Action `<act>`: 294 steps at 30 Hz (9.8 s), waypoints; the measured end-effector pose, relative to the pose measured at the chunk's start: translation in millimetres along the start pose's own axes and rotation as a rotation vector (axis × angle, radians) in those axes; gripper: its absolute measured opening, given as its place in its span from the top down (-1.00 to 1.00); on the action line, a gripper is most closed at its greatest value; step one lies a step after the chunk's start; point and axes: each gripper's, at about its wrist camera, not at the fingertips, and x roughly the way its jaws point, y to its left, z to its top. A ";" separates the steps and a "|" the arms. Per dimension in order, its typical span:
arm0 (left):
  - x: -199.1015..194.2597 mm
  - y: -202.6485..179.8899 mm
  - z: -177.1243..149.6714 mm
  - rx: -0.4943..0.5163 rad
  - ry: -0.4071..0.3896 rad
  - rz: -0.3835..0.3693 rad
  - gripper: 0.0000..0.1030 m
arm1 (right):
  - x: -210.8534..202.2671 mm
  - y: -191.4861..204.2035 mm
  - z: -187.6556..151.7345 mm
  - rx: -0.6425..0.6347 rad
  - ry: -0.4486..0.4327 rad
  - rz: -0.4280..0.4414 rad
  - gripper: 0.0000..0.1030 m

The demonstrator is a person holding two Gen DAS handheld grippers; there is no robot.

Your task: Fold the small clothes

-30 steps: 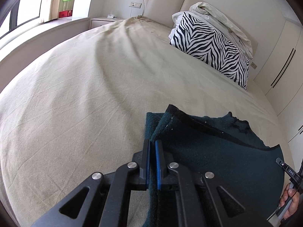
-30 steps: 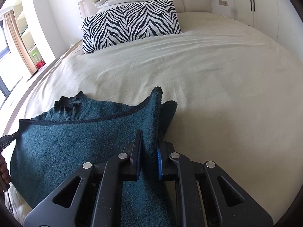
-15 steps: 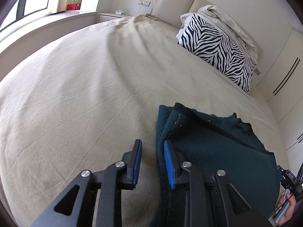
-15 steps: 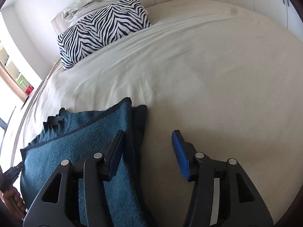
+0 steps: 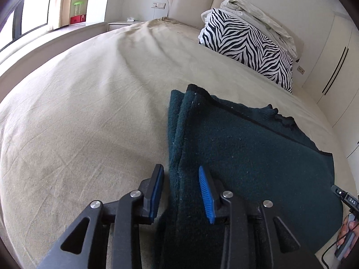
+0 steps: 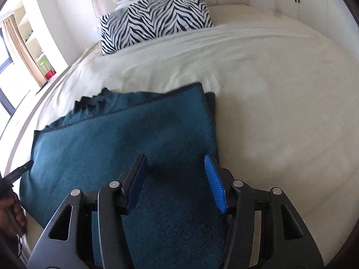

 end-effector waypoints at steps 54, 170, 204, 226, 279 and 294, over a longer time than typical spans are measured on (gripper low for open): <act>-34.1 -77.0 -80.8 0.288 0.079 0.174 -0.29 | -58.0 92.4 -73.5 0.360 0.106 0.614 -0.01; -5.6 -66.7 -24.6 -0.088 0.193 -0.405 -0.25 | 49.6 -64.9 -13.7 0.621 0.279 0.531 0.72; -9.4 -19.4 21.4 -0.254 0.209 -0.582 -0.62 | 18.1 308.1 -41.7 -0.310 0.241 0.237 0.67; 26.6 -55.0 37.6 -0.027 0.349 -0.406 0.73 | -76.1 284.4 -153.0 -0.491 0.174 0.275 0.12; -34.2 24.7 -25.7 0.107 0.191 -0.220 0.54 | -1.8 255.5 -105.1 -0.237 0.144 0.415 0.14; -70.9 14.4 -25.4 0.238 0.068 -0.080 0.40 | -16.3 212.6 -71.6 -0.035 0.175 0.548 0.18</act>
